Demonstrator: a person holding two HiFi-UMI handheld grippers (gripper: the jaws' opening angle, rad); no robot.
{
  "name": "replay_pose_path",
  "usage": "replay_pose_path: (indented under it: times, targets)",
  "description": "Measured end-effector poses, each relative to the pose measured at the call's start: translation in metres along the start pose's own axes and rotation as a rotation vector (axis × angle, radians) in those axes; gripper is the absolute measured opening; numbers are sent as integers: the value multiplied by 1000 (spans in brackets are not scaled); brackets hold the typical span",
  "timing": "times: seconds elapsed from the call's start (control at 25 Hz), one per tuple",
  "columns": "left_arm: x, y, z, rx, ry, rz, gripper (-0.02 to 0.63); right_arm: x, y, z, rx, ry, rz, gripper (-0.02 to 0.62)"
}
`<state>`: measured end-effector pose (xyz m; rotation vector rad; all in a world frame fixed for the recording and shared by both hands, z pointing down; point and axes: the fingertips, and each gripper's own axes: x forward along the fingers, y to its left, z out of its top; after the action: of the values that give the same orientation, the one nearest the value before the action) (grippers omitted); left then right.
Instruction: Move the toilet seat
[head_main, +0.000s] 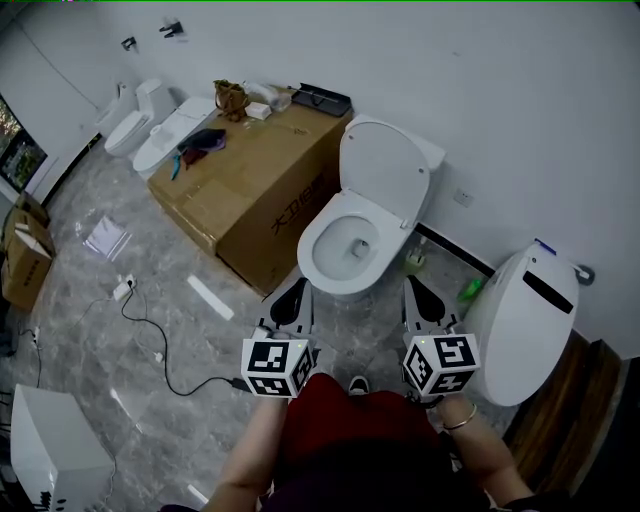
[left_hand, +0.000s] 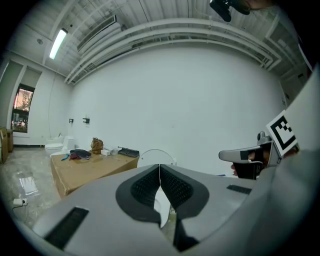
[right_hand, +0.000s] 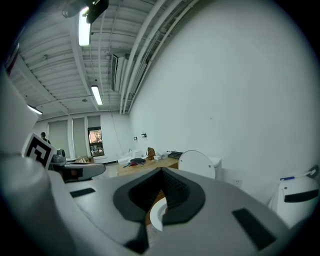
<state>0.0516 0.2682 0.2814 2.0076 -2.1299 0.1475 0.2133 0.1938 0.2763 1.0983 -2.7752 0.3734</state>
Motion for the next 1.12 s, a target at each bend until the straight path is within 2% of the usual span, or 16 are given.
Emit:
replay_pose_path:
  times: [0.24,0.48,0.76,1.12]
  targets:
    - [10,6,-2,-17,8,-2,28,9,-5,-1,-1,8,-18,15]
    - [44,29,-5,-22,21,-14,28,43,-17,-3,11,24,-47,15]
    - [119,87,-8,-31,57,-40,28,124,-38,-4,44,56,-121,15]
    - [207,170,-7,-42,126,-95,28,227,-43,-10,84,138,-207,15]
